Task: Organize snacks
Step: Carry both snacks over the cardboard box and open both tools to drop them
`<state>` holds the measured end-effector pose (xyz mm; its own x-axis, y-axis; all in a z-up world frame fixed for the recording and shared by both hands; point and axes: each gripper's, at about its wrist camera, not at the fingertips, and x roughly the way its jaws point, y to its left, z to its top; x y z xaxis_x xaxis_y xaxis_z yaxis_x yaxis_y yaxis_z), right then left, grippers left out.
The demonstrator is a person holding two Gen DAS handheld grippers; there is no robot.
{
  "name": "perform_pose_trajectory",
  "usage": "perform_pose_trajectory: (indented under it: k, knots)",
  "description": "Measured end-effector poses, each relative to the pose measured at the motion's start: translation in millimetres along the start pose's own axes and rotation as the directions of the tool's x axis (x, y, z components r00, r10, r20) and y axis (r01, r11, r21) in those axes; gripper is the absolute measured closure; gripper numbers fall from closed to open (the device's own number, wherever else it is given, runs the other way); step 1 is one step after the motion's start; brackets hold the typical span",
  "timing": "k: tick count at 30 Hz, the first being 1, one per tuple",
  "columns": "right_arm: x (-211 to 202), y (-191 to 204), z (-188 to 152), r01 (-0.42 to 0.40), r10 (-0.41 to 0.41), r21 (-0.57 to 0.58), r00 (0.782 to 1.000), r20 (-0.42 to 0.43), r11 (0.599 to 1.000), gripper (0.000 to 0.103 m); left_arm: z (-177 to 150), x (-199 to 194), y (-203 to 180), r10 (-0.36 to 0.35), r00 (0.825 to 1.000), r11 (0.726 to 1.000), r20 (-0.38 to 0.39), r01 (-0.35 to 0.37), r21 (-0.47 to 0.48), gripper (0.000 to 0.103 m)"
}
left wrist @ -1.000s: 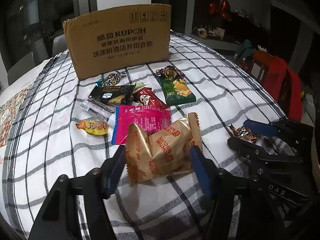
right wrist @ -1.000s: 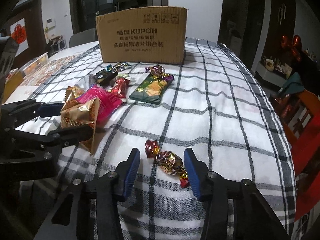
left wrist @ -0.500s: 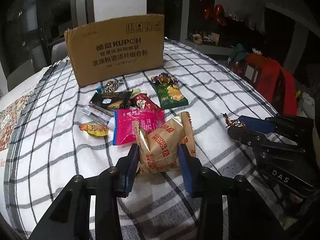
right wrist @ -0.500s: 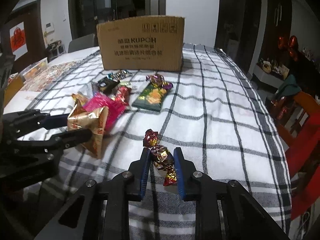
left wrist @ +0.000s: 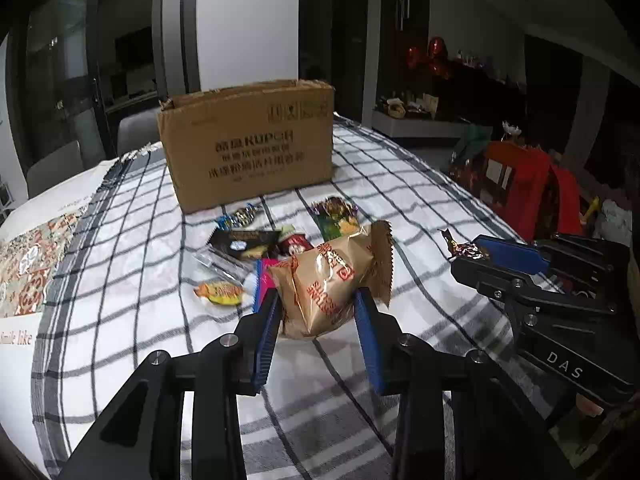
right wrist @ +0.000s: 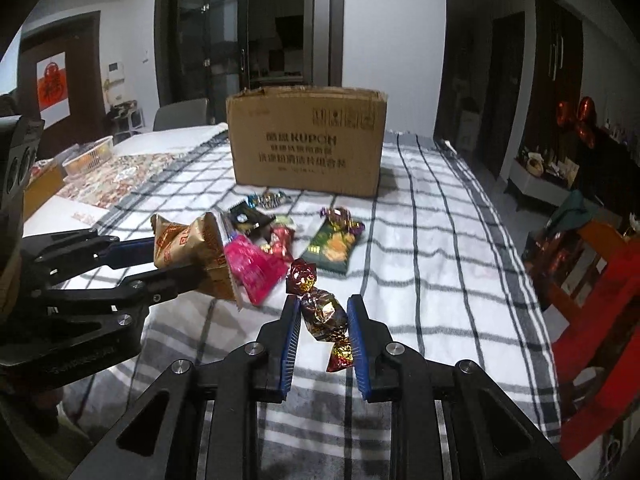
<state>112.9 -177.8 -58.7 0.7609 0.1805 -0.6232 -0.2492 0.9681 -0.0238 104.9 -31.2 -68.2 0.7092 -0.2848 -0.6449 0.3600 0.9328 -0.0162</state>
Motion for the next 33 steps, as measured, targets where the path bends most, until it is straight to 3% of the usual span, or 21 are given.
perform_pose_trajectory:
  k: [9,18,33]
  knots:
    - [-6,-2,35,-0.007,0.006,0.009,0.997,0.080,1.000,0.078,28,-11,15,0.009,0.998,0.999,0.063,-0.007,-0.031,0.067]
    - [4,-9,83,-0.023,0.019,0.021,0.988,0.154,1.000,0.078,72,-22,33,0.072,0.979,0.997,0.189,-0.071,-0.013,0.067]
    - [48,-14,169,-0.051,0.051,-0.004,0.976,0.211,0.999,0.078,153,2,84,0.118,0.965,0.993,0.236,-0.118,-0.012,0.067]
